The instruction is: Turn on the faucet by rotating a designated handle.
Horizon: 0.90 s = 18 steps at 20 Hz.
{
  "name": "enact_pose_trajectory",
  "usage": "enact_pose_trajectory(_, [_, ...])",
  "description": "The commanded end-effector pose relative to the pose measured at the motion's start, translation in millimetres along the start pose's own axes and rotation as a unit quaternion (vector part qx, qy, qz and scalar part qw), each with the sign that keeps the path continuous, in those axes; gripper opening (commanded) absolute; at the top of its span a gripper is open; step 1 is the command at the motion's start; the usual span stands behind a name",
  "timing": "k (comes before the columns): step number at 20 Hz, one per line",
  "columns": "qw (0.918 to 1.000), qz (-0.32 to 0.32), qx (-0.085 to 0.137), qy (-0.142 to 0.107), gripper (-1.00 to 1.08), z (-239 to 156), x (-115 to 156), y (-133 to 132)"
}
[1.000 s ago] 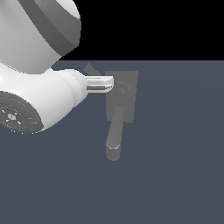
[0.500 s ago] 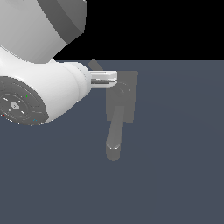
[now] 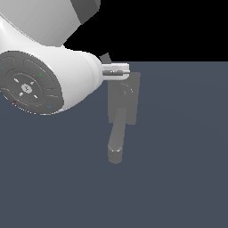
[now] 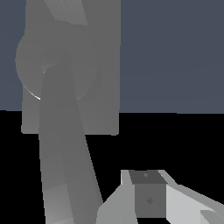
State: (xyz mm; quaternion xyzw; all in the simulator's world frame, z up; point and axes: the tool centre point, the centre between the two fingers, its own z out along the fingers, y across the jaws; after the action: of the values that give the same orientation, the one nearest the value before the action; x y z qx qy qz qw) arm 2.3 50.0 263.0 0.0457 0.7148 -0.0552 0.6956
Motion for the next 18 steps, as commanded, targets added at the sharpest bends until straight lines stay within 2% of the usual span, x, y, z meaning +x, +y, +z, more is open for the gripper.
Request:
enact_pose_trajectory(1, [0.9999,0.002,0.001,-0.012,-1.0,4.2,-17.4,-8.0])
enact_pose_trajectory(5, [0.9999,0.002,0.0,-0.013,-1.0,4.2,-26.1,-15.8])
enact_pose_trajectory(6, [1.0,0.0,0.001,0.0,-1.0,1.0,-9.5,-13.0])
enact_pose_trajectory(18, [1.0,0.002,0.001,-0.008,-1.0,2.8,-29.3,-58.9])
